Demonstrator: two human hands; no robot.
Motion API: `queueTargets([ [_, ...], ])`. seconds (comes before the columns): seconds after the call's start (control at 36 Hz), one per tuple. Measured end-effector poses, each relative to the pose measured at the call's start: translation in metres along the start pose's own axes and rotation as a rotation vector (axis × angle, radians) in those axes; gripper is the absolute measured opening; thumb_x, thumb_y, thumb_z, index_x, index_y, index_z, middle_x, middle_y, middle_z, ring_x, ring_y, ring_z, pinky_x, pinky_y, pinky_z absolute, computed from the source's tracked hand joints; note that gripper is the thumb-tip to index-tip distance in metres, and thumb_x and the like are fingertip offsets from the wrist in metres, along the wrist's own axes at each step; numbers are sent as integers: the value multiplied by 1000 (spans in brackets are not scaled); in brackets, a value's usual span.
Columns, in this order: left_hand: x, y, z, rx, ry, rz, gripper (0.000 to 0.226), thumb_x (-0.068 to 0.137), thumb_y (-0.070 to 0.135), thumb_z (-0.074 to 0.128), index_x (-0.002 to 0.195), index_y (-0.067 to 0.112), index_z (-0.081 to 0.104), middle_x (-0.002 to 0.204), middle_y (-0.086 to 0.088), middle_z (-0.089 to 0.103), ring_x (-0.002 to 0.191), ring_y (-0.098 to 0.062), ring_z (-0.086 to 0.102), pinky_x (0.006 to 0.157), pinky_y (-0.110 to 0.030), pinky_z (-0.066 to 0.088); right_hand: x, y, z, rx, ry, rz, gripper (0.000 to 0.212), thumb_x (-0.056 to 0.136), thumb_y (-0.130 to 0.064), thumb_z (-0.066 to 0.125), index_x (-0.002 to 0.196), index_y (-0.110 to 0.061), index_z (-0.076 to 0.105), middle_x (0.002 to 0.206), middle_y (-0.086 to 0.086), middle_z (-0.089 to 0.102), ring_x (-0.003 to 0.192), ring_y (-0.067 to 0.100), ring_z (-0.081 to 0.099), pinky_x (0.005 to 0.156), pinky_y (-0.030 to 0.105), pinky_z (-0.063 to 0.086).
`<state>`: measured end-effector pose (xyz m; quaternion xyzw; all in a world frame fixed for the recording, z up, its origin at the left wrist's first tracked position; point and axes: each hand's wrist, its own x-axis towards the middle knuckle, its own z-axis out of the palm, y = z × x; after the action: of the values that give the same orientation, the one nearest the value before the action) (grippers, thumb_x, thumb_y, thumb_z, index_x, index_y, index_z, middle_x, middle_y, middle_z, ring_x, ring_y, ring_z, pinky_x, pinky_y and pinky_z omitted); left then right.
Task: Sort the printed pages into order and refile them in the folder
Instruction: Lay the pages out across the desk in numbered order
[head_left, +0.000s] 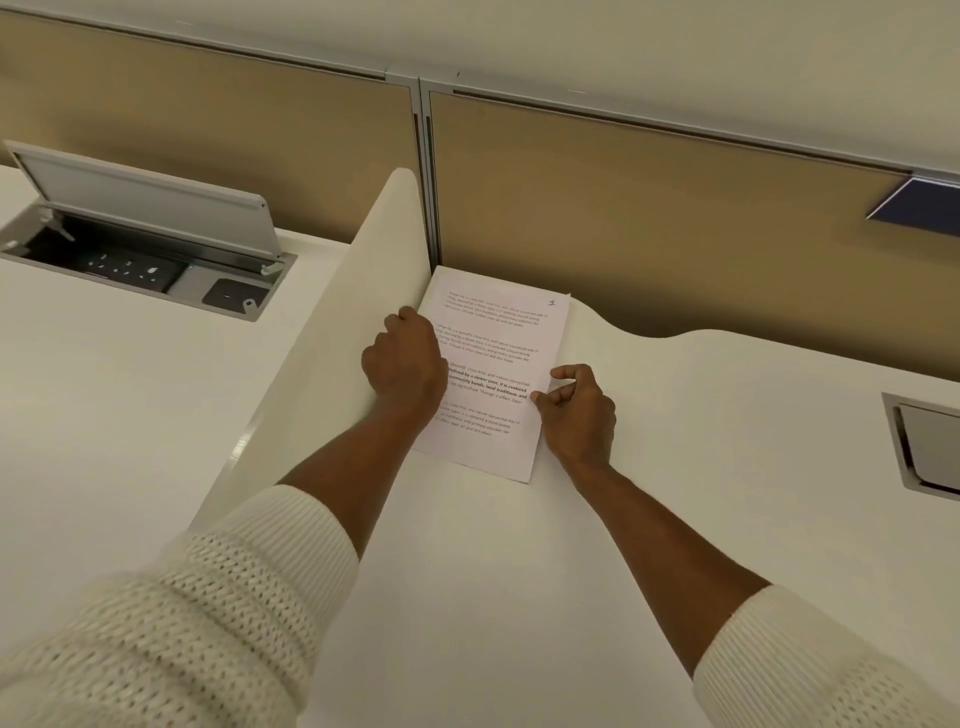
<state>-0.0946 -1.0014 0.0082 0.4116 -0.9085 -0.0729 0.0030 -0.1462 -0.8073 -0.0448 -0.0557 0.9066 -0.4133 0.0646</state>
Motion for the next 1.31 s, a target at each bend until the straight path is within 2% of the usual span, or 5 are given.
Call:
queueTargets([
  [0.17, -14, 6, 19, 110, 89, 64, 37, 92, 32, 71, 117, 8, 60, 110, -10, 65, 100, -28, 64, 78, -37, 42, -11, 6, 4, -180, 59, -178, 43, 92, -45, 76, 124, -21, 61, 123, 2, 58, 108, 20, 61, 82, 41, 60],
  [0.31, -23, 4, 35, 76, 54, 57, 48, 101, 46, 58, 124, 4, 61, 124, -16, 64, 115, -32, 59, 90, -43, 46, -21, 21, 7, -377, 48, -377, 52, 93, -49, 72, 135, -19, 66, 149, 10, 54, 132, 30, 49, 100, 46, 50],
  [0.61, -18, 3, 23, 32, -2, 38, 37, 97, 28, 67, 125, 5, 60, 125, -13, 61, 118, -31, 57, 87, -41, 47, -24, 23, 11, -591, 16, -456, 60, 101, -64, 42, 145, -27, 60, 159, 9, 47, 139, 32, 44, 107, 51, 43],
  [0.86, -15, 1, 20, 46, 4, 55, 30, 99, 26, 66, 120, 6, 63, 121, -13, 62, 113, -32, 60, 80, -40, 46, -30, 15, 17, -689, 22, -434, 61, 101, -65, 46, 146, -26, 56, 158, 12, 46, 137, 34, 44, 105, 50, 43],
  [1.31, -11, 1, 16, 34, -31, 62, 38, 95, 31, 72, 122, 5, 63, 122, -14, 62, 114, -33, 60, 82, -41, 47, -30, 15, 20, -688, -1, -399, 61, 101, -66, 44, 148, -28, 53, 160, 11, 44, 141, 34, 42, 109, 52, 40],
])
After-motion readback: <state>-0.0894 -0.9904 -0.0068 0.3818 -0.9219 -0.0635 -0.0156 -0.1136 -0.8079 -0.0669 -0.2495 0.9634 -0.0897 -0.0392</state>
